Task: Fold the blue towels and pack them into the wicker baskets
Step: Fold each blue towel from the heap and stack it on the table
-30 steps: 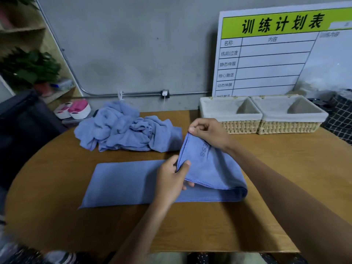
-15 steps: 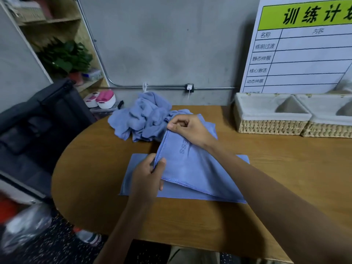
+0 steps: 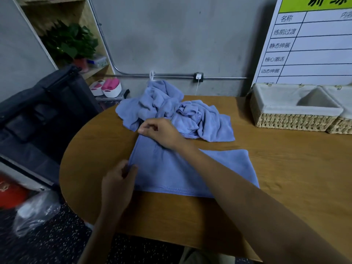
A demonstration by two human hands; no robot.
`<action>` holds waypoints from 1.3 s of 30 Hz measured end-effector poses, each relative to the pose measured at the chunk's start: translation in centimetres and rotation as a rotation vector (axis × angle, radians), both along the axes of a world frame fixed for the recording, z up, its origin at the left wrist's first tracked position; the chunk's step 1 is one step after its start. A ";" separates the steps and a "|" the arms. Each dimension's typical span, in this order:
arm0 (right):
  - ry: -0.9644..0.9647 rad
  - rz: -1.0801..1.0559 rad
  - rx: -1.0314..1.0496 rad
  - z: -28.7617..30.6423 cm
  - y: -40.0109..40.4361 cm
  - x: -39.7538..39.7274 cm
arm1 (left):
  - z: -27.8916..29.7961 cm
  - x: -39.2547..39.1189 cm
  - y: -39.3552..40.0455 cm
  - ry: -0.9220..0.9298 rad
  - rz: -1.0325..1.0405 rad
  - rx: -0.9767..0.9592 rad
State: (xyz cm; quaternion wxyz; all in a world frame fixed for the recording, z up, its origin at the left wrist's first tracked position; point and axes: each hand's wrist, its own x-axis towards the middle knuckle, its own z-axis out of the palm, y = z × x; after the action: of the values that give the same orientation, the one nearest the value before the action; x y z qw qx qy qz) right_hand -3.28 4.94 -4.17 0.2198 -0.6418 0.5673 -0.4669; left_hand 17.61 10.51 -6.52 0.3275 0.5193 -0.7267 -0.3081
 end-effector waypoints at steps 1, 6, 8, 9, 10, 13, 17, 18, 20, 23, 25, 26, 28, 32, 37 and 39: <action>0.097 -0.001 0.012 -0.9 -0.1 0.3 | -0.8 0.2 -0.1 -0.109 0.046 -0.027; 0.418 0.047 0.064 -3.7 1.0 -0.1 | -2.1 -0.1 0.1 -0.236 0.164 -0.123; 0.484 -0.004 -0.034 -3.9 1.9 -0.9 | -2.1 -0.1 0.0 -0.218 0.163 -0.143; 0.532 -0.040 -0.100 -4.0 2.7 -1.5 | -2.1 -0.1 0.1 -0.219 0.158 -0.157; 0.584 -0.077 -0.156 -4.3 3.6 -2.2 | -2.0 -0.1 0.2 -0.226 0.151 -0.172; 0.698 -0.184 -0.245 -5.2 7.5 -5.6 | -2.0 0.0 0.2 -0.286 0.135 -0.190; 0.708 -0.325 -0.144 -5.8 12.7 -11.1 | -2.1 -0.4 0.1 -0.433 0.080 -0.261; 0.715 -0.347 -0.121 -5.8 13.7 -12.2 | -2.0 -0.9 0.1 -0.479 0.047 -0.329; 0.734 -0.368 -0.078 -5.7 15.4 -13.9 | -1.6 -3.1 0.5 -0.524 -0.084 -0.512; 0.754 -0.381 -0.014 -5.3 17.6 -15.7 | -1.2 -8.6 2.1 -0.481 -0.439 -0.595; 0.770 -0.395 0.035 -5.0 18.9 -16.8 | -1.4 -12.2 3.7 -0.530 -0.638 -0.472; 0.790 -0.414 0.053 -5.0 19.7 -17.5 | -1.7 -13.7 4.2 -0.596 -0.691 -0.411; 0.822 -0.508 0.091 -4.7 21.3 -19.3 | -2.3 -16.0 5.2 -0.714 -0.717 -0.327; 0.789 -0.732 0.047 -3.5 23.1 -19.4 | -2.4 -18.4 7.0 -0.749 -0.696 -0.324; 0.749 -0.478 0.077 -6.1 24.6 -15.9 | -2.5 -19.8 6.6 -0.774 -0.711 -0.294; 0.723 -0.475 0.257 -6.2 25.7 -17.0 | -2.7 -19.2 5.3 -0.765 -0.698 -0.295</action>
State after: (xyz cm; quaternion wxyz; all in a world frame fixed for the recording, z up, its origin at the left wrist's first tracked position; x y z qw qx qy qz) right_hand -20.31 30.64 -10.40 -0.0278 -0.5831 0.7926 -0.1760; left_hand -1.58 15.77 -9.25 -0.0133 0.2704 -0.9591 -0.0822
